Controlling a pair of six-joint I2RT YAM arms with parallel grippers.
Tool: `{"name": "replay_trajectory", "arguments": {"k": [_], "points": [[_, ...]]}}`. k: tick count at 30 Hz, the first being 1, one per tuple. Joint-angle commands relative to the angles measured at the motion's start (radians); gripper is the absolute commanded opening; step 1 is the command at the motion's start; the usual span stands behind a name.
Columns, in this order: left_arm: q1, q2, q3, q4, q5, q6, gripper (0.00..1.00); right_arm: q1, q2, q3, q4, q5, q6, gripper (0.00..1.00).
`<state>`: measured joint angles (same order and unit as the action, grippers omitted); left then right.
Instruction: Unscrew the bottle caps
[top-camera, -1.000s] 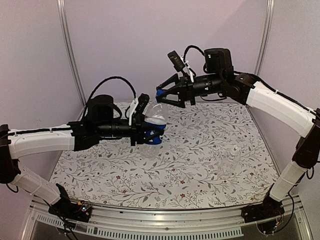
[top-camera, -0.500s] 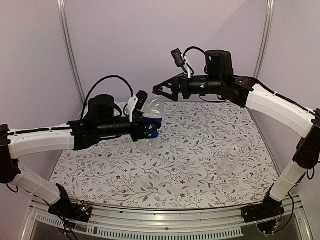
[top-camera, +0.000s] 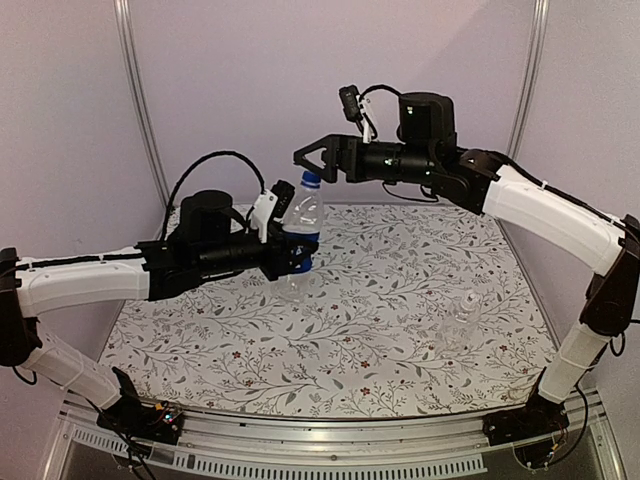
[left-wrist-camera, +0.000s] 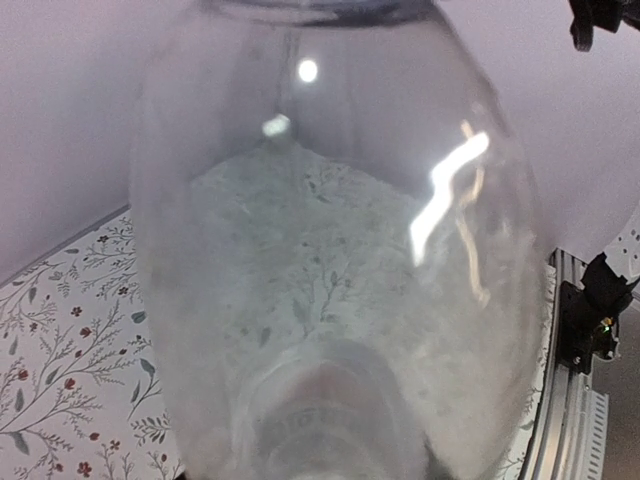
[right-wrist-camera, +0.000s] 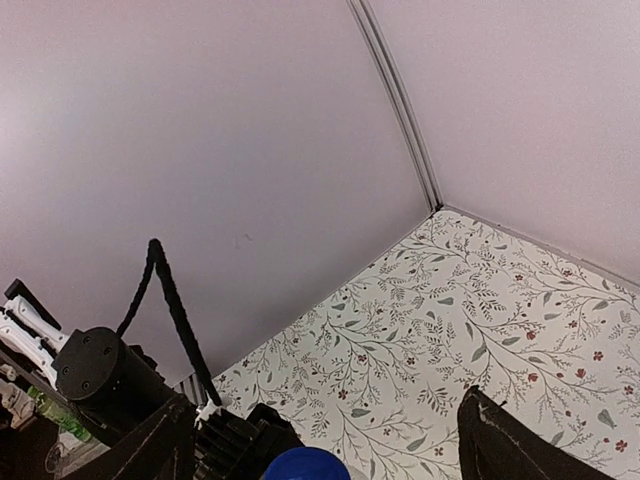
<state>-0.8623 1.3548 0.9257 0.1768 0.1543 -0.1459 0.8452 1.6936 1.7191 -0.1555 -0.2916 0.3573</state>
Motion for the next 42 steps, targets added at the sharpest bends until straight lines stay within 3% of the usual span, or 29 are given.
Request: {"name": "replay_trajectory", "arguments": {"k": [1,22,36,42], "points": [[-0.021,0.009,0.034,-0.018,-0.066,0.016,0.35,0.015,0.032,0.029,-0.001,0.037,0.026,0.86],[-0.033,0.004,0.035,-0.034,-0.148,0.036,0.35,0.026,0.058,0.014,-0.003,-0.01,0.028,0.5],[-0.034,0.004,0.033,-0.036,-0.151,0.039,0.35,0.027,0.048,-0.016,0.002,-0.028,0.032,0.5],[-0.034,0.007,0.034,-0.036,-0.152,0.04,0.35,0.027,0.042,-0.024,0.006,-0.029,0.028,0.39]]}}
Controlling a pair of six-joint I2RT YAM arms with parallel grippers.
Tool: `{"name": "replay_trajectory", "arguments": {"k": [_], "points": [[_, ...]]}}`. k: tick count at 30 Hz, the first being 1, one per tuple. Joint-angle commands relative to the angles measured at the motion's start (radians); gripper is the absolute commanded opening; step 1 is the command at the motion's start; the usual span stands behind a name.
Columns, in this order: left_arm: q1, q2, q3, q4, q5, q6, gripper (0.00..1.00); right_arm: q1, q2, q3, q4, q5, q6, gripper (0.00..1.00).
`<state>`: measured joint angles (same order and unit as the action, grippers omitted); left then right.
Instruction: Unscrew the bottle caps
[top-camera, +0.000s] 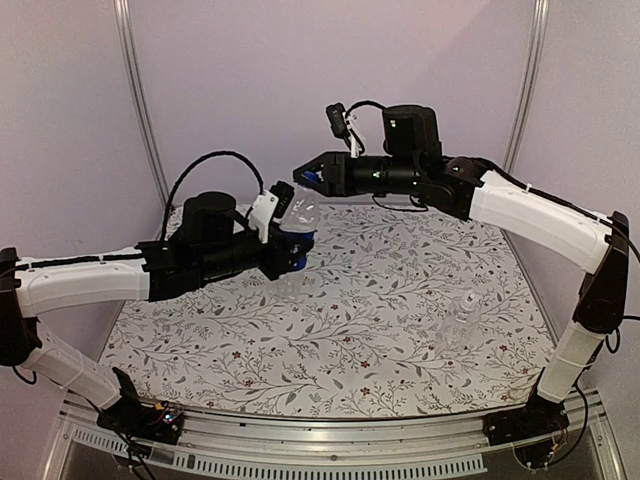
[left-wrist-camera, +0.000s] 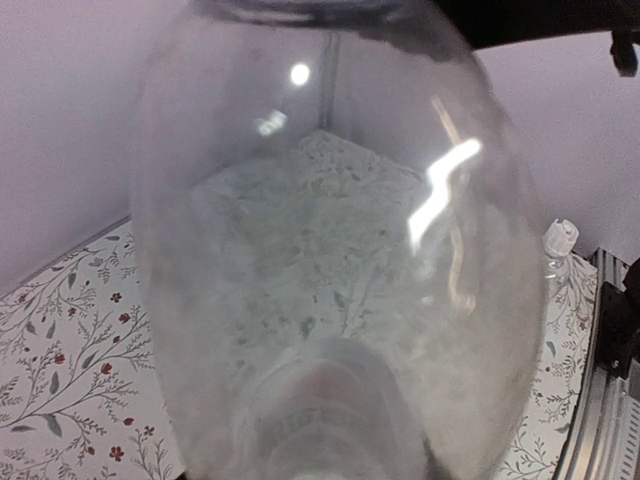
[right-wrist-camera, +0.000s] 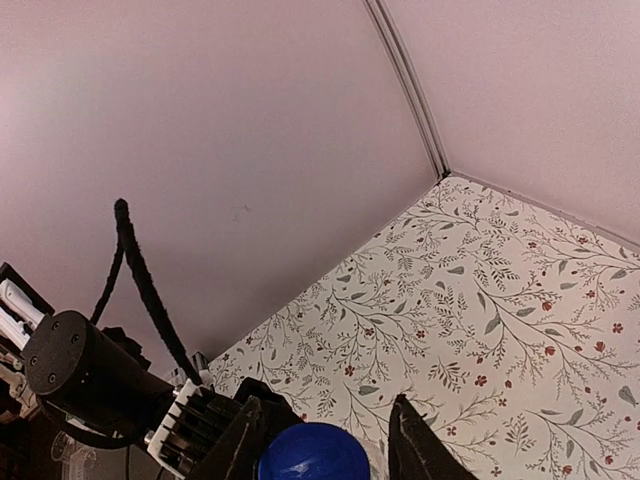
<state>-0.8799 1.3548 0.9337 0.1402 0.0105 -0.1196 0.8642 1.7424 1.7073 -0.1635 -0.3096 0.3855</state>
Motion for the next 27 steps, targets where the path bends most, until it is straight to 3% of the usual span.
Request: {"name": "replay_trajectory", "arguments": {"k": [1,8,12,19,23,27], "points": [[-0.017,0.007,0.026,0.001,-0.008,0.014,0.35,0.007,-0.009,-0.014,0.016,-0.011,0.0,0.37],[-0.017,0.006,0.025,0.003,0.005,0.018,0.35,0.005,-0.048,-0.068,0.081,-0.027,-0.048,0.14],[-0.015,-0.009,0.013,0.037,0.169,0.038,0.35,-0.021,-0.096,-0.124,0.149,-0.187,-0.156,0.06],[-0.008,0.008,0.036,0.044,0.687,0.052,0.38,-0.082,-0.128,-0.122,0.04,-0.596,-0.435,0.08],[-0.003,0.036,0.042,0.063,0.818,0.024,0.36,-0.105,-0.123,-0.112,-0.011,-0.734,-0.515,0.12],[0.001,0.041,0.039,0.073,0.824,0.015,0.35,-0.115,-0.107,-0.097,-0.044,-0.762,-0.534,0.16]]}}
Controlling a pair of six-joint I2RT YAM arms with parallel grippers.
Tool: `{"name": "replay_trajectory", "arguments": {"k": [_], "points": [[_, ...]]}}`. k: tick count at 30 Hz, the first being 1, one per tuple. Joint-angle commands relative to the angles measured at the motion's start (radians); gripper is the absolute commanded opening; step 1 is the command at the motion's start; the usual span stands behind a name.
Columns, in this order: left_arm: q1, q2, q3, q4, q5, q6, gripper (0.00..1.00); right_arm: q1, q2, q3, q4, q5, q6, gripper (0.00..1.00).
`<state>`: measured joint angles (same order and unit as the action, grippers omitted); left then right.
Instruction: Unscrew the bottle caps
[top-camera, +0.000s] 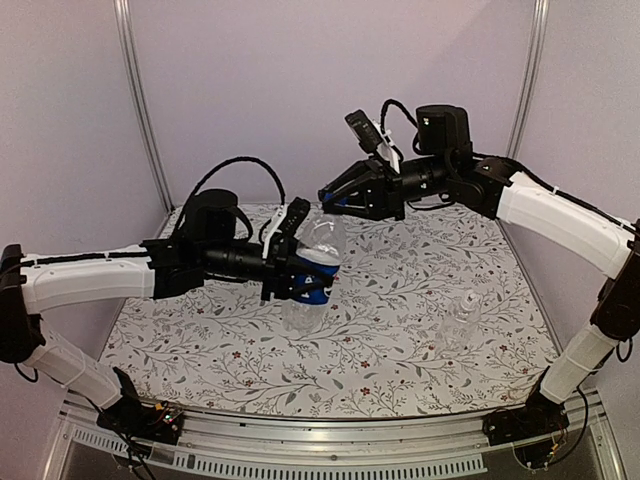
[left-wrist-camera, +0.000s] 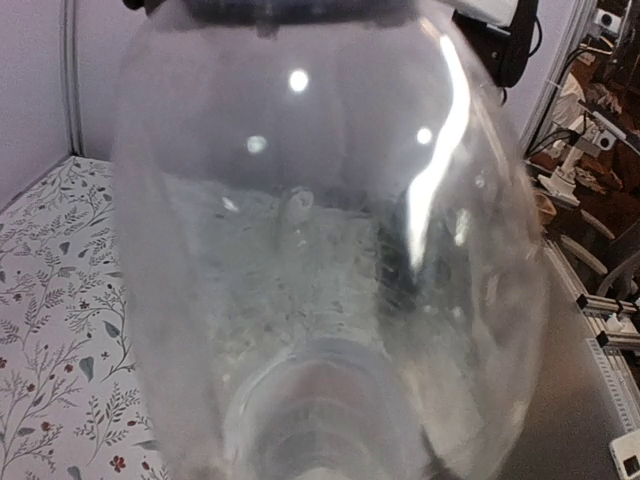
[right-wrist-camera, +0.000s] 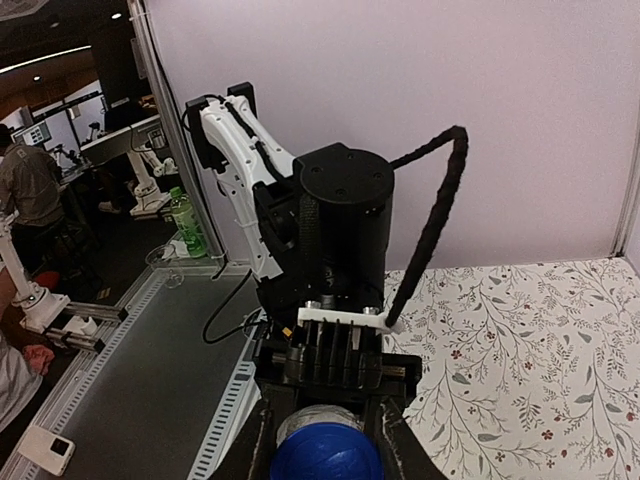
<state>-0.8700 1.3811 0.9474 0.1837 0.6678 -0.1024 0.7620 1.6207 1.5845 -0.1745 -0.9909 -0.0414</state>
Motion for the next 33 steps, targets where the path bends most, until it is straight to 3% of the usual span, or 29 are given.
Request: {"name": "replay_trajectory", "arguments": {"k": [1,5,9,14,17,25,33], "points": [[-0.01,0.015,0.025,0.027,0.155,-0.001,0.35,-0.015,0.017,0.026,-0.033,-0.072,-0.102,0.18],[-0.01,0.014,0.029,0.002,0.037,0.004,0.34,-0.015,0.015,0.032,-0.045,0.036,-0.072,0.39],[-0.009,0.013,0.038,-0.031,-0.105,0.014,0.34,-0.015,0.002,0.035,-0.077,0.152,-0.057,0.71],[-0.01,0.013,0.038,-0.042,-0.239,0.012,0.34,-0.015,-0.031,0.032,-0.075,0.188,-0.009,0.89],[-0.014,0.013,0.035,-0.047,-0.313,0.014,0.34,-0.015,-0.045,0.028,-0.061,0.249,0.036,0.94],[-0.024,0.018,0.036,-0.059,-0.45,0.016,0.34,-0.011,-0.061,0.033,0.015,0.55,0.343,0.94],[-0.029,0.024,0.042,-0.073,-0.545,0.015,0.34,0.039,0.003,0.1,-0.005,0.688,0.412,0.93]]}}
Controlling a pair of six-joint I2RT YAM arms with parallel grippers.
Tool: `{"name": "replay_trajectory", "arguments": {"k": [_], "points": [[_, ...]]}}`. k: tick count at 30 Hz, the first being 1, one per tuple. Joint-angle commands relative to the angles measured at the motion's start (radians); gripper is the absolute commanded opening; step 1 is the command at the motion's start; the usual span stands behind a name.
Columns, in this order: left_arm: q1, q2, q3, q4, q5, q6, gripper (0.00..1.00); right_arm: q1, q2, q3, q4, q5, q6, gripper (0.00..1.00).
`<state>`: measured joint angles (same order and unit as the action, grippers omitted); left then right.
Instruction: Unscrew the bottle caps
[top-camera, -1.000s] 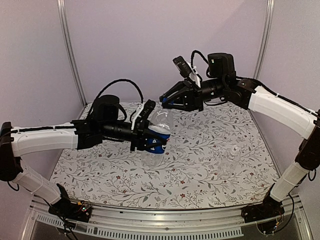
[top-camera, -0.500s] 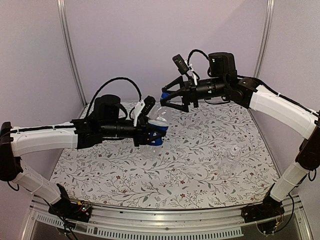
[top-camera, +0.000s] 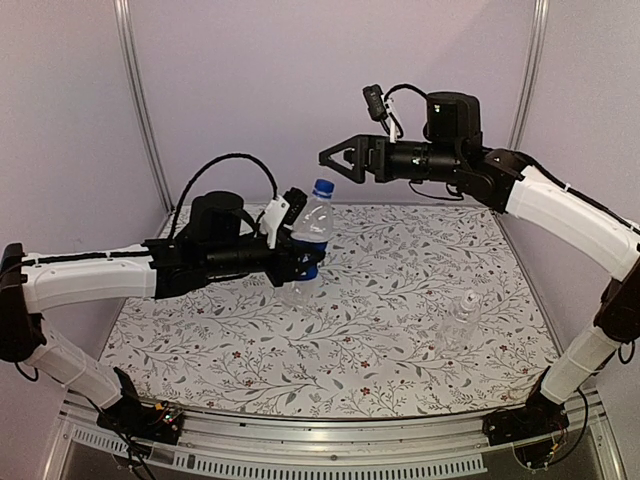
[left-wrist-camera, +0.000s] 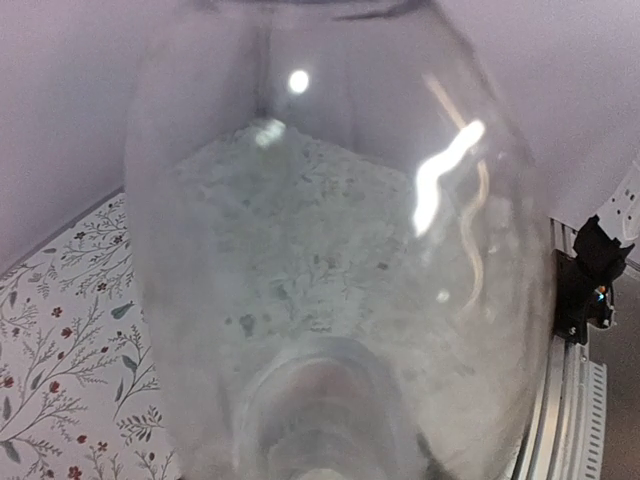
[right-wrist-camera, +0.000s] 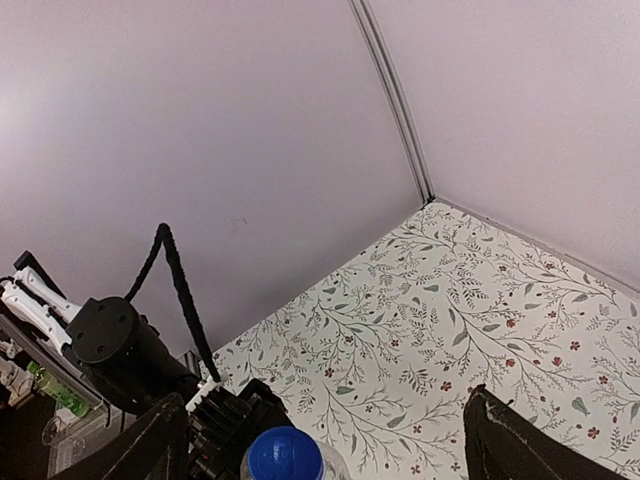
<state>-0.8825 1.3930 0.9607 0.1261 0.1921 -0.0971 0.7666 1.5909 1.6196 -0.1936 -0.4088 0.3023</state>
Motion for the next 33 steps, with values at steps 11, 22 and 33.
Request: {"name": "replay_trajectory", "arguments": {"k": [11,22,33], "points": [[-0.025,0.012,0.036,-0.038,-0.139,0.012,0.33,0.089,0.124,0.119,-0.016,0.146,0.087,0.88],[-0.028,0.008,0.036,-0.045,-0.188,0.018,0.33,0.1,0.125,0.076,0.003,0.145,0.087,0.64],[-0.028,0.012,0.038,-0.051,-0.189,0.019,0.33,0.1,0.1,0.03,0.019,0.139,0.087,0.53]]}}
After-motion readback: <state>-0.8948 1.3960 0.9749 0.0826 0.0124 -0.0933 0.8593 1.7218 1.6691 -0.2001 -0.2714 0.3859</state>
